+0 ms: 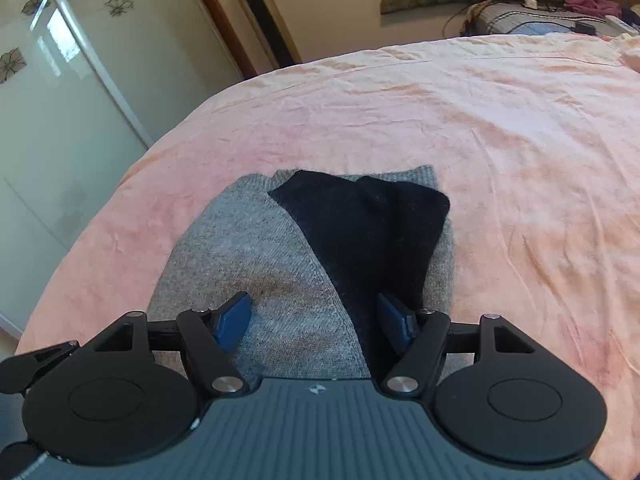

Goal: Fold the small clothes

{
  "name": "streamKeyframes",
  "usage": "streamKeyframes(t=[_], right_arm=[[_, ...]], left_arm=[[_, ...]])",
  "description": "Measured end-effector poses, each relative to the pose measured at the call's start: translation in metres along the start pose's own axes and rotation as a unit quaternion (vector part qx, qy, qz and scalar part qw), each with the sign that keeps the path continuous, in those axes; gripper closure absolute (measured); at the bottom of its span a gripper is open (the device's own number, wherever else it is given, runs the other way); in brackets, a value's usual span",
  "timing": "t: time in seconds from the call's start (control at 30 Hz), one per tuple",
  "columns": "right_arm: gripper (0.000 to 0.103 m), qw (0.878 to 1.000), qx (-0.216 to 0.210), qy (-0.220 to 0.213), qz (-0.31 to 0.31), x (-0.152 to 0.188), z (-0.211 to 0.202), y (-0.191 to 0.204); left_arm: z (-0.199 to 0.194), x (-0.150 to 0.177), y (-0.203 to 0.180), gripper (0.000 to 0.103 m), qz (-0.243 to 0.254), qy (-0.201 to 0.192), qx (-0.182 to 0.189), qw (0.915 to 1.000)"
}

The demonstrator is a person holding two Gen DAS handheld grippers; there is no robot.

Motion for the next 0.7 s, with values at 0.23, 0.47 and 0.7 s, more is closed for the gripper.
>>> streamKeyframes(t=[0.23, 0.47, 0.7], right_arm=[[0.001, 0.996, 0.053, -0.069, 0.004, 0.048, -0.09, -0.018], [0.0, 0.986, 0.16, -0.021, -0.043, 0.139, -0.111, -0.025], [0.0, 0.972, 0.229, -0.013, -0.047, 0.143, -0.092, -0.005]], left_arm=[[-0.046, 0.026, 0.034, 0.022, -0.071, 0.015, -0.063, 0.9953], [-0.077, 0.085, 0.03, 0.016, -0.132, 0.044, -0.061, 0.9884], [-0.062, 0.082, 0.017, 0.0, -0.119, 0.05, -0.081, 0.9884]])
Point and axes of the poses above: each gripper's, at about its wrist camera, not at the fingertips, and z roughly the way its jaws point, y to its left, x to its underside, the point moved 10 cm from there along z, roughly the way its jaws point, and after that the axes turned 4 degrees about -y, right-handed, at the moved point
